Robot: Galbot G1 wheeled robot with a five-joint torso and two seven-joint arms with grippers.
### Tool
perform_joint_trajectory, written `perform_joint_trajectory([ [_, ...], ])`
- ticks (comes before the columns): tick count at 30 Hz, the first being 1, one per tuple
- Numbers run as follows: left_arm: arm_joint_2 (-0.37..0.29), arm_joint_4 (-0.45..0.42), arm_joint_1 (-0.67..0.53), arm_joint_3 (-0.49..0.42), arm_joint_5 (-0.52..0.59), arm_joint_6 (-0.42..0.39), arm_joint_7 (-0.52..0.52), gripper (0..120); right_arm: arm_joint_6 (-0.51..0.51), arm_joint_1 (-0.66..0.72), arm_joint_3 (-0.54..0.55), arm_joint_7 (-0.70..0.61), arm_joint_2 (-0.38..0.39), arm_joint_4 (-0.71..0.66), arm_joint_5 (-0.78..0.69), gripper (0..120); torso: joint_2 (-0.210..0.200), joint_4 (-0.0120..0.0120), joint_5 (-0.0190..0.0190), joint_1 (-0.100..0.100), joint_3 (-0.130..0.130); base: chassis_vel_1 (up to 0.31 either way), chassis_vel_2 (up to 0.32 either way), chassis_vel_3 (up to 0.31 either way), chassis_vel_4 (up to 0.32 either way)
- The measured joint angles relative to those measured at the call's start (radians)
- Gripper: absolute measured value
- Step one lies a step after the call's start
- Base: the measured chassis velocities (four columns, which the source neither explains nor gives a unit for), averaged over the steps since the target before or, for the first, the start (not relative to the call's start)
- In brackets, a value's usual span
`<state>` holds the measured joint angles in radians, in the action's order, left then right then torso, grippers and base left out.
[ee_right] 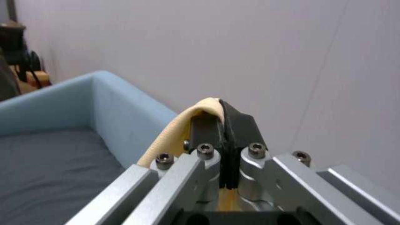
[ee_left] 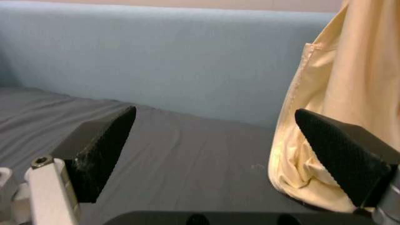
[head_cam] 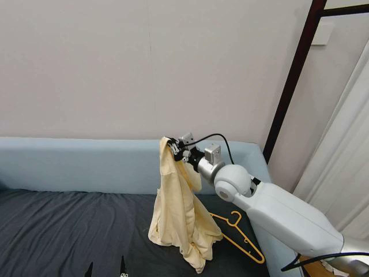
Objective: Pick up the clothes from the sofa and hang them on the clothes hanger.
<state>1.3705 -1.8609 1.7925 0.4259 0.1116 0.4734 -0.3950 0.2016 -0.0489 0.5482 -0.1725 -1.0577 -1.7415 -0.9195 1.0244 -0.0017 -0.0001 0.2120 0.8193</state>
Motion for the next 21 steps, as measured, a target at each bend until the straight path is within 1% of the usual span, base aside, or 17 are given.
perform_joint_trajectory([
  [2,0.001,0.000,-0.002,0.005,0.006,0.000,-0.002,100,0.000,0.054,0.019,-0.009,-0.022,0.003,-0.030,0,0.000,0.0002,-0.0003,0.000,0.000,0.000,0.000,0.000,0.000],
  [3,0.003,0.000,-0.003,0.010,0.010,-0.001,-0.003,100,0.000,0.103,0.033,-0.012,-0.045,0.017,-0.053,0,0.000,0.0005,-0.0002,0.000,0.000,0.000,0.000,0.000,0.000],
  [4,0.004,-0.002,-0.003,0.014,0.013,-0.001,-0.005,100,0.000,0.135,0.039,-0.012,-0.060,0.031,-0.066,0,0.000,0.0003,-0.0003,0.000,0.000,0.000,0.000,0.000,0.000],
  [5,0.004,-0.002,-0.003,0.014,0.013,-0.001,-0.005,100,0.000,0.135,0.039,-0.012,-0.060,0.031,-0.066,0,0.000,0.0003,-0.0003,0.000,0.000,0.000,0.000,0.000,0.000],
  [7,0.006,-0.006,-0.003,0.023,0.018,-0.001,-0.009,100,-0.003,0.204,0.043,-0.011,-0.095,0.071,-0.095,0,0.000,0.0002,-0.0003,0.000,0.000,0.000,0.000,0.000,0.000],
  [10,0.008,-0.013,-0.001,0.033,0.024,-0.001,-0.012,100,-0.013,0.262,0.041,-0.008,-0.128,0.095,-0.140,0,0.000,0.0003,-0.0003,0.000,0.000,0.000,0.000,0.000,0.000],
  [12,0.008,-0.015,0.001,0.035,0.026,-0.001,-0.014,100,-0.016,0.271,0.036,-0.010,-0.133,0.092,-0.158,0,0.000,0.0004,-0.0003,0.000,0.000,0.000,0.000,0.000,0.000],
  [14,0.008,-0.016,0.004,0.038,0.029,-0.004,-0.015,100,-0.017,0.266,0.019,-0.021,-0.128,0.061,-0.182,0,0.000,0.0005,-0.0003,0.000,0.000,0.000,0.000,0.000,0.000],
  [15,0.008,-0.016,0.005,0.039,0.029,-0.006,-0.015,100,-0.017,0.245,0.006,-0.032,-0.112,0.027,-0.194,0,0.000,0.0005,-0.0001,0.000,0.000,0.000,0.000,0.000,0.000],
  [16,0.008,-0.016,0.005,0.039,0.029,-0.006,-0.015,100,-0.017,0.245,0.006,-0.032,-0.112,0.027,-0.194,0,0.000,0.0005,-0.0001,0.000,0.000,0.000,0.000,0.000,0.000],
  [19,0.009,-0.015,0.006,0.039,0.029,-0.014,-0.016,100,-0.010,0.117,-0.030,-0.060,-0.037,-0.104,-0.224,0,0.000,0.0002,0.0003,0.000,0.000,0.000,0.000,0.000,0.000],
  [20,0.009,-0.013,0.006,0.038,0.029,-0.016,-0.016,100,-0.010,0.080,-0.035,-0.060,-0.015,-0.132,-0.222,0,0.000,0.0003,0.0004,0.000,0.000,0.000,0.000,0.000,0.000],
  [21,0.009,-0.013,0.006,0.038,0.029,-0.016,-0.016,100,-0.010,0.080,-0.035,-0.060,-0.015,-0.132,-0.222,0,0.000,0.0003,0.0004,0.000,0.000,0.000,0.000,0.000,0.000],
])
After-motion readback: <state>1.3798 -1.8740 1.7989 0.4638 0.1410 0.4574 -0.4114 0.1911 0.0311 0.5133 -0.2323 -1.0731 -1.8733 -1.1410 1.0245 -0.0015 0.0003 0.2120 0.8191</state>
